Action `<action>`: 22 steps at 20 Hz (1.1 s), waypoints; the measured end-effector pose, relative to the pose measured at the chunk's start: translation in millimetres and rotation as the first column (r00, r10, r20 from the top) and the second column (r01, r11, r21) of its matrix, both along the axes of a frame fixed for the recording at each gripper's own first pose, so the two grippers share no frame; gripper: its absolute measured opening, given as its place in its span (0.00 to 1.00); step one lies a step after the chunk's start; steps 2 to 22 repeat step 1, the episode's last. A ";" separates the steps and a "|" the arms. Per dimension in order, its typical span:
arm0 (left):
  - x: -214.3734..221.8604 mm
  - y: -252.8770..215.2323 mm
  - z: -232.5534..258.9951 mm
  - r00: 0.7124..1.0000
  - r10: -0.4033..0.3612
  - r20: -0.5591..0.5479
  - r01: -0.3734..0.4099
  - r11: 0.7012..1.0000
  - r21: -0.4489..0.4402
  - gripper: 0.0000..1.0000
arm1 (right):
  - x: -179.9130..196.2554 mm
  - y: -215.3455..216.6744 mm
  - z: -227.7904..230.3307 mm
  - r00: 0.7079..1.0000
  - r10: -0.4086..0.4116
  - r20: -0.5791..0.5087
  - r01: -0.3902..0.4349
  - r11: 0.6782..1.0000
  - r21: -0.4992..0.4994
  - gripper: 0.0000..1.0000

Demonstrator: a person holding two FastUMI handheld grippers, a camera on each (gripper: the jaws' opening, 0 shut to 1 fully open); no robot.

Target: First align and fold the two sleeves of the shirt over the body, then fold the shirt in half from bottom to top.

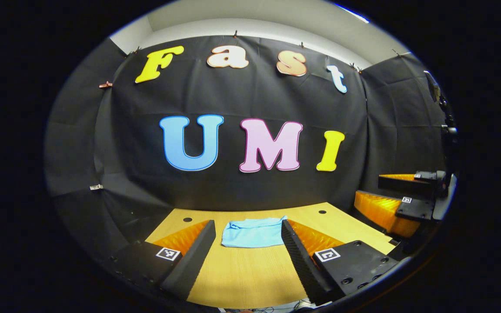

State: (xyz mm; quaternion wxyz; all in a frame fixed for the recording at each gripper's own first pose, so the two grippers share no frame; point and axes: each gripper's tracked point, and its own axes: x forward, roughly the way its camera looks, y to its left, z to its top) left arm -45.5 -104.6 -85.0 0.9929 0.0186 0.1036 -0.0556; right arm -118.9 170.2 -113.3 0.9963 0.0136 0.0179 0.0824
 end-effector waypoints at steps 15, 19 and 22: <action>-6.3 -3.0 8.9 1.000 -0.009 0.014 0.009 1.000 -0.010 0.97 | -8.2 4.2 0.8 1.000 0.007 -0.003 -0.007 1.000 0.024 0.96; -6.3 -3.0 8.9 1.000 -0.009 0.014 0.009 1.000 -0.010 0.97 | -8.2 4.2 0.8 1.000 0.007 -0.003 -0.007 1.000 0.024 0.96; -6.3 -3.0 8.9 1.000 -0.009 0.014 0.009 1.000 -0.010 0.97 | -8.2 4.2 0.8 1.000 0.007 -0.003 -0.007 1.000 0.024 0.96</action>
